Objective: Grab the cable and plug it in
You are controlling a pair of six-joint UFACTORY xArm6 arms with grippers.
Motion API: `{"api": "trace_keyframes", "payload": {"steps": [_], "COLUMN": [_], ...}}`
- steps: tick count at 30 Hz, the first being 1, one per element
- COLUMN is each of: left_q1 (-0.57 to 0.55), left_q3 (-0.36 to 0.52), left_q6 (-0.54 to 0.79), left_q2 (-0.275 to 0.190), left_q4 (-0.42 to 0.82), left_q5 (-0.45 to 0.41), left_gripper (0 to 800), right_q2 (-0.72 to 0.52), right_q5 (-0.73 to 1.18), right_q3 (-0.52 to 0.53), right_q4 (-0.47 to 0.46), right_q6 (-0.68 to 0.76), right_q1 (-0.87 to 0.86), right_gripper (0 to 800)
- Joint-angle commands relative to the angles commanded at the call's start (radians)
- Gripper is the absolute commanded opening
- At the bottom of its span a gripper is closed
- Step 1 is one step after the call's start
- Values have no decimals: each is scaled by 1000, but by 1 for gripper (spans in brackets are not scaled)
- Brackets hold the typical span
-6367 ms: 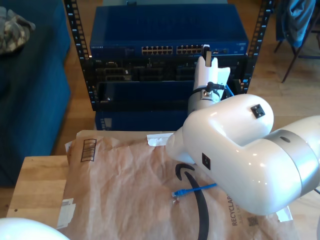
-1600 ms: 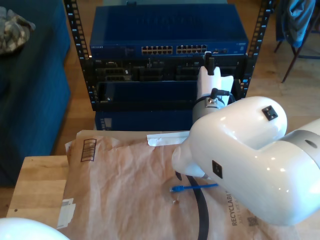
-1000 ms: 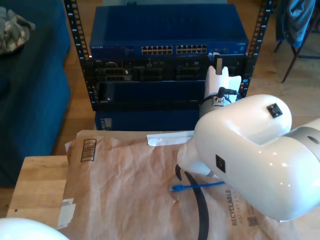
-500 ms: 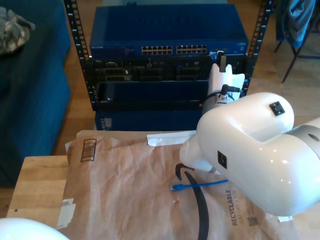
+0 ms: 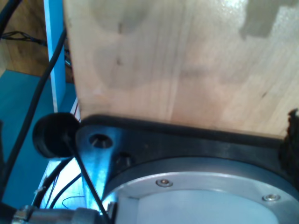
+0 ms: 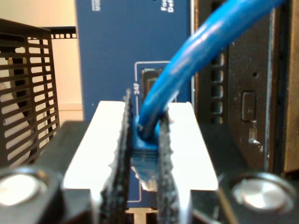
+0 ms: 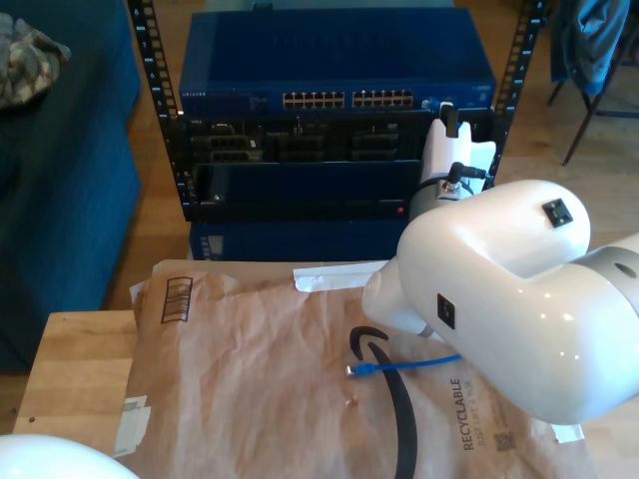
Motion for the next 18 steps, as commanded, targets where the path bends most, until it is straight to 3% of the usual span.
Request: {"api": "trace_keyframes", "payload": {"steps": [2, 8, 18], "left_q1": [0, 0, 0], "left_q3": [0, 0, 0], "left_q6": [2, 0, 0], "left_q2": [0, 0, 0], "left_q4": [0, 0, 2], "left_q5": [0, 0, 0], "left_gripper": [800, 800, 800], "right_q2": [-2, -14, -9], "right_q5": [0, -8, -32], "right_q3": [6, 26, -57], "right_q4": [14, 183, 241], "right_q6": [9, 5, -2], "right_q1": [5, 89, 150], "right_gripper": [1, 0, 0]}}
